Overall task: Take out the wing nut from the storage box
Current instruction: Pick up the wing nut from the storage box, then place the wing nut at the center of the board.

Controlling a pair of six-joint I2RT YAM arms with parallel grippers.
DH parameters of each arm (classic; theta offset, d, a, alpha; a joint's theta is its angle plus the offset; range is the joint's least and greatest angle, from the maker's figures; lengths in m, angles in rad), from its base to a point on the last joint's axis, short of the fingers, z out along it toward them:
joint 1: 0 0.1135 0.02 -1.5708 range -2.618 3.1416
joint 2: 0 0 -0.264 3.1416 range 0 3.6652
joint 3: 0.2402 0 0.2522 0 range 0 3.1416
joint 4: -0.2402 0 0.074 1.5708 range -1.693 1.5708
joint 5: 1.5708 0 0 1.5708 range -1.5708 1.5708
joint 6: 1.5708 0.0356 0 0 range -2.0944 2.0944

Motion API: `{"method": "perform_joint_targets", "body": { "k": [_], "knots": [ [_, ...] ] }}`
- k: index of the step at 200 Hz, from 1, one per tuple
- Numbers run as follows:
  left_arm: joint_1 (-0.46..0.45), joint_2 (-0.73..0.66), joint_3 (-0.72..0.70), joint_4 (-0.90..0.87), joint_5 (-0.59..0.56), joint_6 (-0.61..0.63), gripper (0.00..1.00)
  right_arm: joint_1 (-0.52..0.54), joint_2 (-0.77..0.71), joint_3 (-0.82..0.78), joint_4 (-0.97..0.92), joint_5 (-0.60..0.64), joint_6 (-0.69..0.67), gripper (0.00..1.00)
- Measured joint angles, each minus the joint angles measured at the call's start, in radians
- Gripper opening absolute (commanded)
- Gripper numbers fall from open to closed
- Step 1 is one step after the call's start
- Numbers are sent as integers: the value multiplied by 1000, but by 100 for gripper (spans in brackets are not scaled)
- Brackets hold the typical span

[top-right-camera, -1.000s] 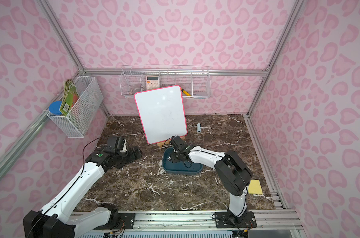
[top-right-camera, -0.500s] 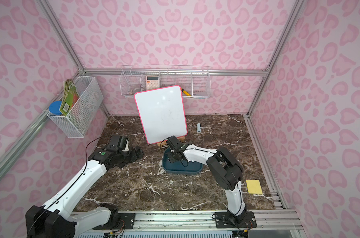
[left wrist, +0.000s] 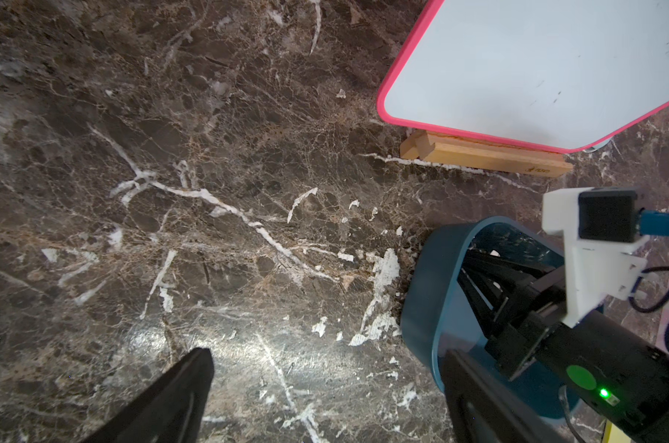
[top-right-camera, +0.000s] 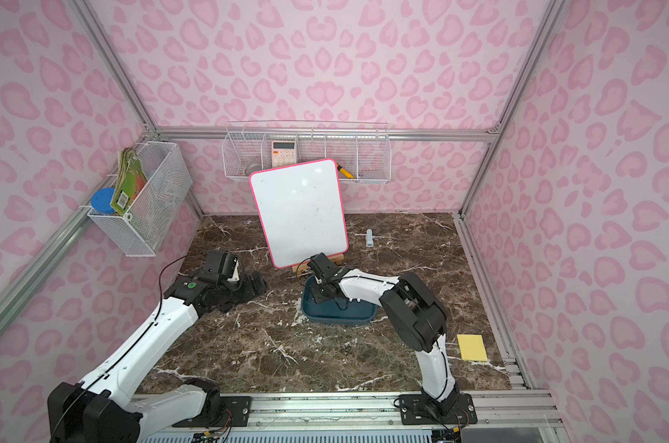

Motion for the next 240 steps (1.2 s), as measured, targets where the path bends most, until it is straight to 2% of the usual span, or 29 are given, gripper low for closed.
{"method": "perform_joint_targets", "body": {
  "k": [52,100,134,186,240],
  "knots": [
    [0,-6,0,1,0,0,98,7,-73,-12,-32,17,1,0],
    [0,13,2,18,23,2,98,29,-184,-56,-79,46,23,0],
    [0,42,13,37,38,12,98,83,-290,-118,-122,79,60,0],
    [-2,96,43,88,84,39,98,206,-473,-253,-200,140,190,0],
    [-8,150,79,106,129,57,98,309,-642,-475,-233,183,377,0]
  ]
}}
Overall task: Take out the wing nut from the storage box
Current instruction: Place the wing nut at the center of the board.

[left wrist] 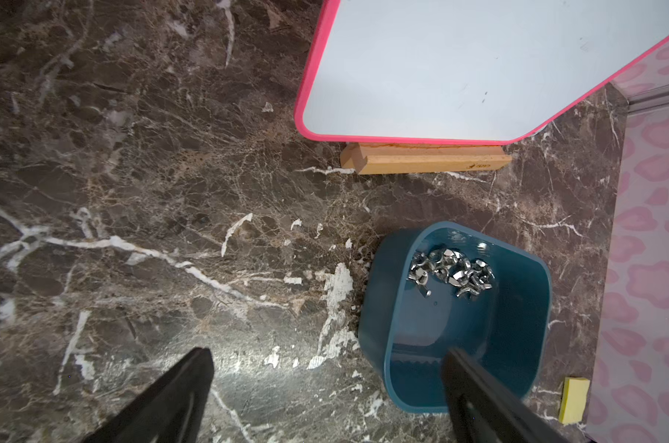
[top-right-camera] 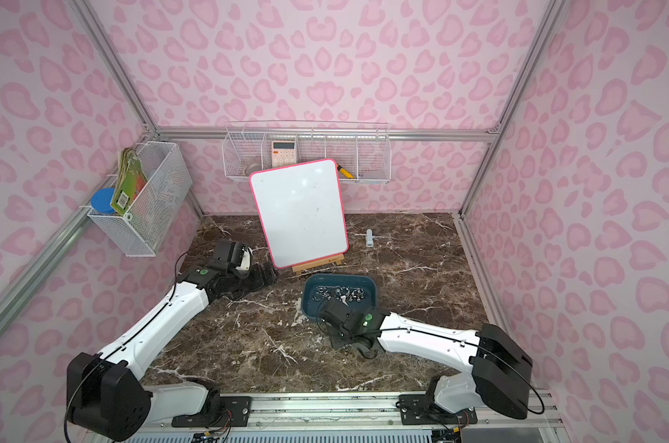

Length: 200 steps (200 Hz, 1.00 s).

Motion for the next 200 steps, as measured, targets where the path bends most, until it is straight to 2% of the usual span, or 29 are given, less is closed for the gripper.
{"method": "perform_joint_targets", "body": {
  "k": [44,100,108,132,161,191,200],
  "knots": [
    [-12,28,23,1,20,2,98,11,-36,-161,14,16,124,0],
    [-29,21,31,-9,9,2,98,10,-20,-238,89,34,201,2],
    [-31,18,31,-12,6,1,98,10,-19,-242,103,35,204,6],
    [-37,11,31,-13,-2,-3,99,5,-13,-246,129,39,216,26],
    [-63,0,31,-15,-23,-2,98,5,-23,-235,106,34,219,35],
    [-97,-2,44,-33,-49,-3,97,0,-84,-190,64,56,222,57],
    [-106,-1,51,-40,-55,-6,96,-6,-104,-179,57,62,222,60]
  ]
}}
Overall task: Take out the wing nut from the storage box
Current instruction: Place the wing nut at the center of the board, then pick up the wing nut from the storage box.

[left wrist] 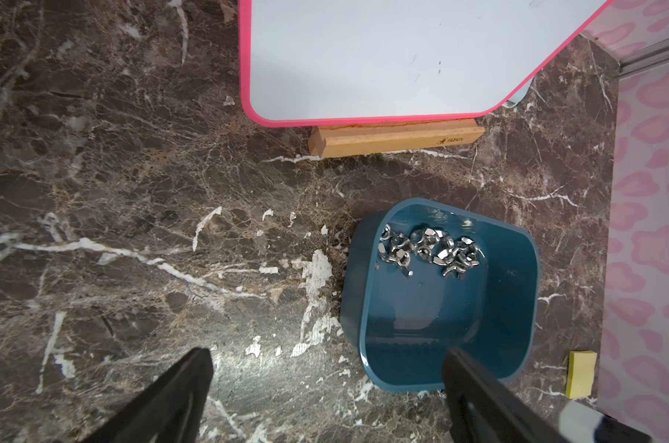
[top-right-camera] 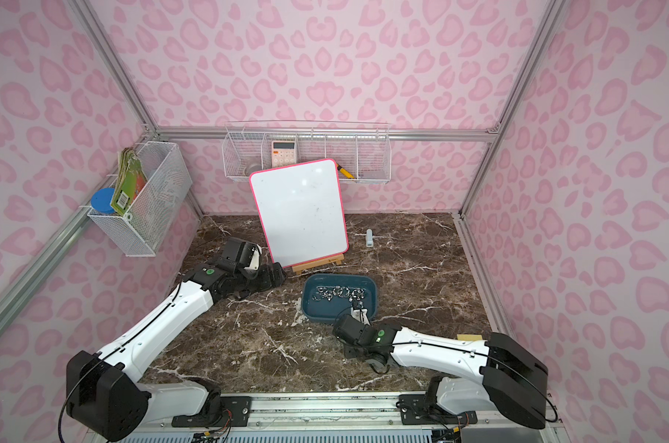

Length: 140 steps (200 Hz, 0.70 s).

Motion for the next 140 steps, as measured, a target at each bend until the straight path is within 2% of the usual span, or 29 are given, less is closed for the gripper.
{"method": "perform_joint_targets", "body": {
  "k": [55,66,88,121,131,140],
  "knots": [
    [-90,55,54,-49,-52,-47,84,-143,-167,10,-3,15,-86,88],
    [-114,75,72,-64,-64,-56,82,-175,-204,4,6,16,-114,97],
    [-165,129,114,-73,-93,-88,80,-254,-262,-8,29,-8,-183,99],
    [-246,234,196,-113,-150,-148,71,-369,-290,-15,49,-54,-276,99],
    [-263,269,220,-117,-161,-166,67,-390,-290,-15,53,-68,-303,99],
    [-277,300,242,-125,-165,-187,58,-406,-290,-15,57,-81,-324,99]
  ]
}}
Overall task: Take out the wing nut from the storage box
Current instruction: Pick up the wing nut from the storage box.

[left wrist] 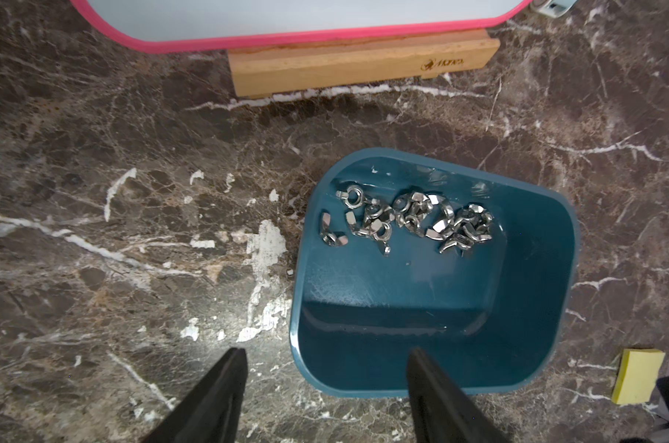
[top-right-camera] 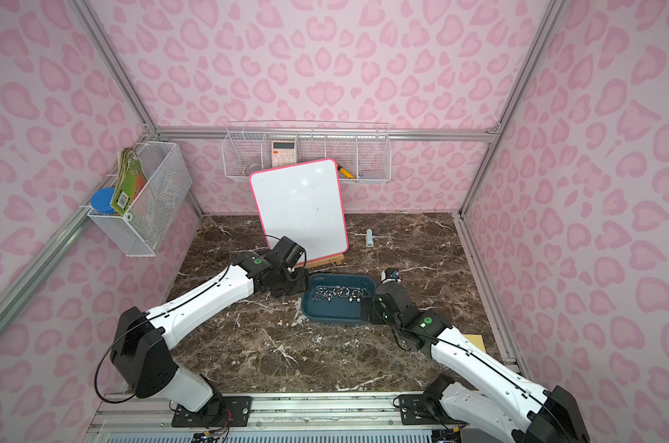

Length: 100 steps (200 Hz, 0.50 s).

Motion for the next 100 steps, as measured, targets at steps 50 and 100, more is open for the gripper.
{"method": "perform_joint_targets", "body": {
  "k": [50,100],
  "knots": [
    [-33,184,125,-37,-5,-65,49,-64,-16,-1,35,-55,-87,99],
    [-45,315,234,-62,12,-73,48,-98,-32,-8,53,-87,-115,99]
  ]
}}
